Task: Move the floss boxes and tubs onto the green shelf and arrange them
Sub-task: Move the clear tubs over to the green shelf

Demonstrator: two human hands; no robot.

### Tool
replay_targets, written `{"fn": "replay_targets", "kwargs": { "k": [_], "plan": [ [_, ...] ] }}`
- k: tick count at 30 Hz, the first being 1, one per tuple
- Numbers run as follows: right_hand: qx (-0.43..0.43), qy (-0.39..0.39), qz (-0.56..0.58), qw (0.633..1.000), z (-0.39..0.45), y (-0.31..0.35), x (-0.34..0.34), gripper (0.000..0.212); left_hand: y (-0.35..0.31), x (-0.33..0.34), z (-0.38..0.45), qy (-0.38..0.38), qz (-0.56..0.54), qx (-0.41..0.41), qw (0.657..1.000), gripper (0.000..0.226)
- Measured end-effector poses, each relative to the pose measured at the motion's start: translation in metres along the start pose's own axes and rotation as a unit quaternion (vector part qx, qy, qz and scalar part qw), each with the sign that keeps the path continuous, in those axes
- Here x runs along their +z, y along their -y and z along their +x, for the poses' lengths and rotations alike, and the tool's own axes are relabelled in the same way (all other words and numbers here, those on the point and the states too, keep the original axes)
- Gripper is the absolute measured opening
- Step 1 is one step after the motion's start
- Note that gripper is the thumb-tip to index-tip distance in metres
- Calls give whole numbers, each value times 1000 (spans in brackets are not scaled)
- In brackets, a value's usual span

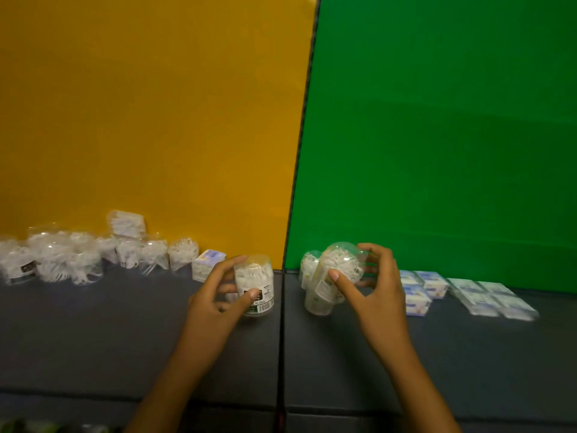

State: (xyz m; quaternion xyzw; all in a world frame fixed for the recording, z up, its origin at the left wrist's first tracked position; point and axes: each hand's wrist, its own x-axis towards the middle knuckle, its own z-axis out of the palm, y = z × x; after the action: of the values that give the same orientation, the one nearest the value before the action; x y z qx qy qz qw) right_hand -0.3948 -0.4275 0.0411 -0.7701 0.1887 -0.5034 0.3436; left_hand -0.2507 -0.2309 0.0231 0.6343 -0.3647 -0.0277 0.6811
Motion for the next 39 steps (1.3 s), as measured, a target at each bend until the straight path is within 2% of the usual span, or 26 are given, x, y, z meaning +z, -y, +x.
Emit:
{"fn": "replay_targets", "kwargs": {
  "k": [8,18,24,31,36,39],
  "plan": [
    [36,19,-36,998,14,-58,-47,53,-7,60,-16,15,23,-9,1000,47],
    [77,101,-95,987,34,-121,-14,56,4,74,11,9,45,-6,999,46],
    [89,109,-113,984,42,-135,-1,57,22,79,31,3,25,-26,999,49],
    [76,127,-129,981,42,-146,1,59,30,88,43,32,32,-21,999,49],
    [53,179,-142,972,47,-143,-12,67,27,105,48,25,22,-16,999,50],
    [37,178,-154,971,55,-140,-33,66,19,122,49,36,26,-5,999,49]
  ]
}}
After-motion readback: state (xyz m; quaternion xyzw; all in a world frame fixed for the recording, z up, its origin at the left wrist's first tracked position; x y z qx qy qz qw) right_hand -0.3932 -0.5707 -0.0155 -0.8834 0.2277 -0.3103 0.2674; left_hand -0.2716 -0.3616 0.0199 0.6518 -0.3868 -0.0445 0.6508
